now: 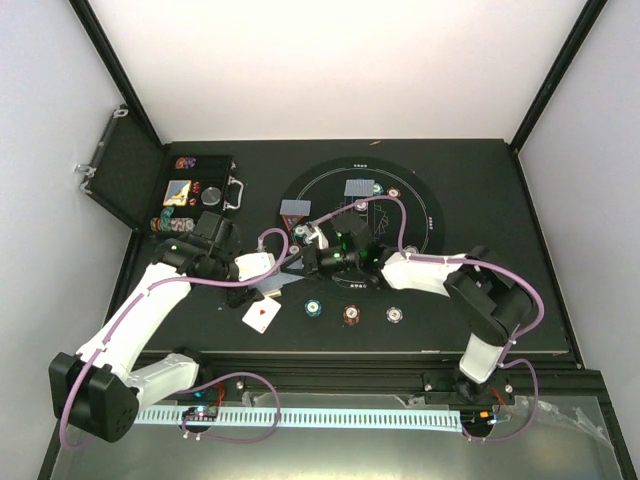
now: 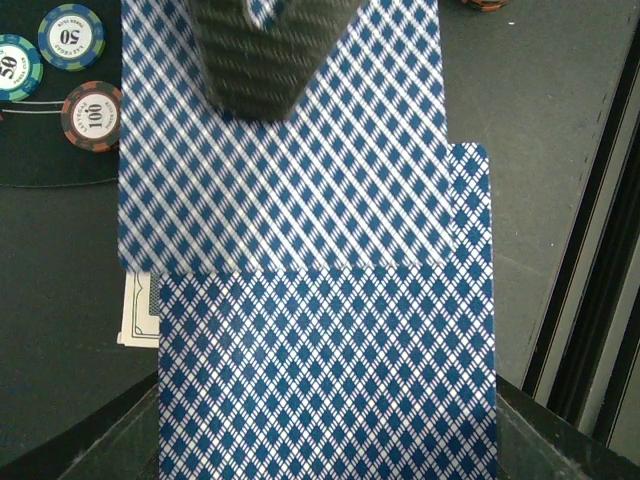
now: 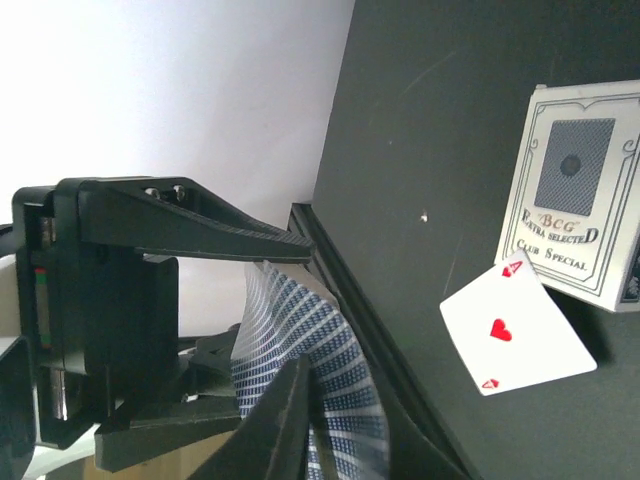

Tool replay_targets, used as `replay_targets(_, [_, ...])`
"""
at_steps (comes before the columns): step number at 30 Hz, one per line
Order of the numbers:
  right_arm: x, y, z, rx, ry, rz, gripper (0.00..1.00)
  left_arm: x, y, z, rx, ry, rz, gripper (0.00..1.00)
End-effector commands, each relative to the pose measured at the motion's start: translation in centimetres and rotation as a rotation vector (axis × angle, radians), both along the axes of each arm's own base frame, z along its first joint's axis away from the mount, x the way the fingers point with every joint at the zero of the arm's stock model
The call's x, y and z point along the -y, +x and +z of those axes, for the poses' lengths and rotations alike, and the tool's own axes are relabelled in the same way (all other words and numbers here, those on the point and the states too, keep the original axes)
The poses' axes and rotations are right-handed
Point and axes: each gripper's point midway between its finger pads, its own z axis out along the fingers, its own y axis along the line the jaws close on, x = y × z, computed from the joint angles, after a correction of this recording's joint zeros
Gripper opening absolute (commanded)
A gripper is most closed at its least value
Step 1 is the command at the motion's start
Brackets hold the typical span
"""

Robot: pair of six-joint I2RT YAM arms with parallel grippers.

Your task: Distribute texas hold em gaming equipment

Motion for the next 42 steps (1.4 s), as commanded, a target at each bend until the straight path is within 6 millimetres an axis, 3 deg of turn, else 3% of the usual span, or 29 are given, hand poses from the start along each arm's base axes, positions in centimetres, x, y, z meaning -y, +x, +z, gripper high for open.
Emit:
replay_targets(1, [1.5,1.1,-0.2,0.012,-0.052,-0.053,0.07,0.5,0.7,1.6,0.046,-0.035,-0.008,0.02])
replay_targets(3, [2.0,1.5,-0.1,0.02,-0.061,-0.063,0.01,0.5,0.7,1.5,0.046,-0.035,-0.009,0.02])
replay_targets(8, [3.8,3.6,0.0,0.041,-0.086,-0.1,0.01,0.4,0.7,1.4,0.044,-0.032,-0.007,0.02])
replay_targets(12, [4.8,6.9,-0.2,0.053,-0.103,-0.136,0.01,0.4,0.7,1.2,0.042,-0.029,-0.007,0.02])
replay_targets(15, [5.0,10.3,-1.6,0.044,-0.138,-0.161,0.01,0.3,0.6,1.1,0.04,-0.027,-0.006,0.02])
replay_targets(19, [4.2,15.4,-3.5,0.032,-0.178,-0.18,0.01,0.3,0.6,1.0,0.036,-0.026,-0.005,0.02])
replay_targets(21, [3.0,18.2,-3.5,0.042,-0.174,-0.184,0.01,0.3,0.6,1.0,0.033,-0.027,-0.004,0.02])
replay_targets(29, [0.4,24.8,-6.9,0.014,-0.232,-0.218,0.01,0.4,0.7,1.0,0.031,-0.031,-0.002,0.01])
replay_targets(36, [1.5,26.4,-8.3,0.015,-0.322,-0.242,0.2,0.4,0.7,1.0,0.032,-0.033,-0.002,0.02])
replay_targets(40, [3.5,25.9,-7.8,0.043,-0.391,-0.254,0.44,0.4,0.5,1.0,0.036,-0.035,-0.002,0.02])
replay_targets(42, [4.6,25.6,-7.5,0.063,-0.428,-0.255,0.51,0.4,0.5,1.0,0.035,-0.036,-0.003,0.02])
